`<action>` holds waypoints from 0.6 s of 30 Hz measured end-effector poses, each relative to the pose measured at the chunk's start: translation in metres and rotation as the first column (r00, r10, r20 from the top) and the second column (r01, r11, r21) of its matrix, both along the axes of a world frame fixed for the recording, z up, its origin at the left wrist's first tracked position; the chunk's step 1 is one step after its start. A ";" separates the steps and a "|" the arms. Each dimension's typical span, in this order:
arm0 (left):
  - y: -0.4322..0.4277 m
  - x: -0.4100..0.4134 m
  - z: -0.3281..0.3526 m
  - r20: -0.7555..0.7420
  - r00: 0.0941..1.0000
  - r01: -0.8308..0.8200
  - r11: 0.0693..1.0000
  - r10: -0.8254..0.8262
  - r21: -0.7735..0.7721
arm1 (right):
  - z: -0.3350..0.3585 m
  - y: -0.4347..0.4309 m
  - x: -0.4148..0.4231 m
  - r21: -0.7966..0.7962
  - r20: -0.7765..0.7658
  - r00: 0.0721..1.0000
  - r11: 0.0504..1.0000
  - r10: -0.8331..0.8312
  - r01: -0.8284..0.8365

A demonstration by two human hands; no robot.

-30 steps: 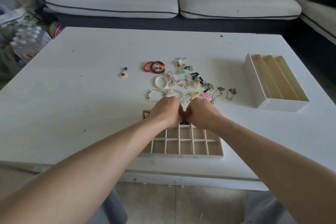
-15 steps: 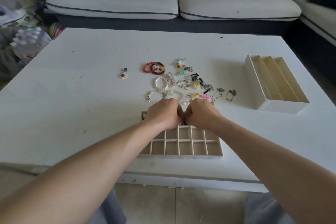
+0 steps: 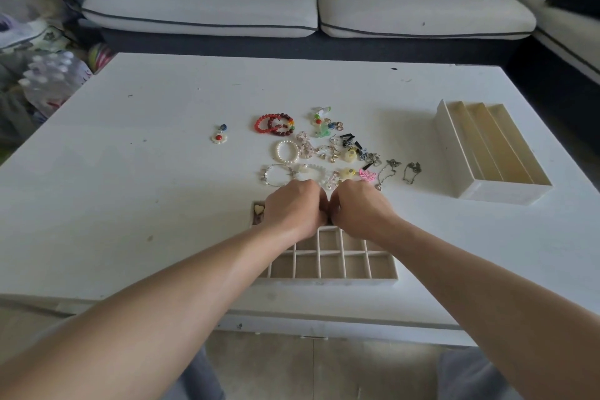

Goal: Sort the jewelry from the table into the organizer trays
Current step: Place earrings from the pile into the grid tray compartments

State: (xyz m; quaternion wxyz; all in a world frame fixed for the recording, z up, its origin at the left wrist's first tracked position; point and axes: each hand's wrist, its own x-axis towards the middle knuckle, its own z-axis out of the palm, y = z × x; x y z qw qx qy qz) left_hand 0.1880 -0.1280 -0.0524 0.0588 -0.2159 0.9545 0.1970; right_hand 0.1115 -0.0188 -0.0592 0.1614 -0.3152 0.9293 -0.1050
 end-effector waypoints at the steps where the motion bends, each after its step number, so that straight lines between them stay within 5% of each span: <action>1: 0.000 0.000 0.000 -0.002 1.000 -0.001 1.000 0.001 0.000 | 0.000 0.000 0.000 0.000 0.001 1.000 1.000 0.001 -0.001; 9: 0.001 0.002 -0.001 -0.011 1.000 -0.024 1.000 0.024 0.002 | -0.001 0.001 -0.001 0.006 0.023 1.000 1.000 0.001 -0.001; 18: -0.023 0.002 0.012 0.071 0.996 0.032 0.968 -0.051 0.249 | 0.022 0.012 -0.010 -0.037 0.103 0.992 0.997 0.073 -0.069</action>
